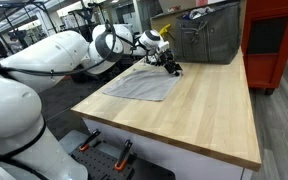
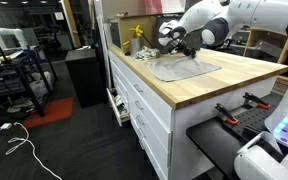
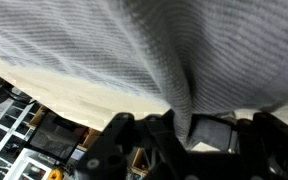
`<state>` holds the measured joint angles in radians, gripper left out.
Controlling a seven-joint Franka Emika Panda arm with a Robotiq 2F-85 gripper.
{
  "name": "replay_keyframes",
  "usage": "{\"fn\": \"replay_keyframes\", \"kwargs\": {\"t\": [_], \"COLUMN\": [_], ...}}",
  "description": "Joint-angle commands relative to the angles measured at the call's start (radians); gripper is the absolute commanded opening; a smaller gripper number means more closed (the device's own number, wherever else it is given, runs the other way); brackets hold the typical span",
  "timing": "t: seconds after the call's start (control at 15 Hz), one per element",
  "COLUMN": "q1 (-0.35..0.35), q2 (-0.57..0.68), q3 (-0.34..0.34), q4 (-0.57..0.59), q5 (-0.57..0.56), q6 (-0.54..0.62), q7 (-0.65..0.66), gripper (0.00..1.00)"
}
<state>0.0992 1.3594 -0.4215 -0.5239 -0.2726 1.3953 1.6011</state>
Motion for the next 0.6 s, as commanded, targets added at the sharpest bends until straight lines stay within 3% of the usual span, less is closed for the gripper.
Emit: {"fn": "replay_keyframes", "kwargs": {"t": [0.0, 0.27, 0.33, 0.4, 0.53], "q1": [0.000, 0.000, 0.002, 0.007, 0.016], "q2": [0.000, 0.000, -0.002, -0.005, -0.010], "q3": [0.000, 0.000, 0.001, 0.000, -0.005], "q4": [0.000, 0.000, -0.002, -0.003, -0.006], "q5": [0.000, 0.000, 0.000, 0.001, -0.001], "q6": [0.000, 0.000, -0.005, -0.013, -0.026], "q7": [0.000, 0.000, -0.003, 0.010, 0.027], "gripper": [0.00, 0.00, 0.25, 0.26, 0.40]}}
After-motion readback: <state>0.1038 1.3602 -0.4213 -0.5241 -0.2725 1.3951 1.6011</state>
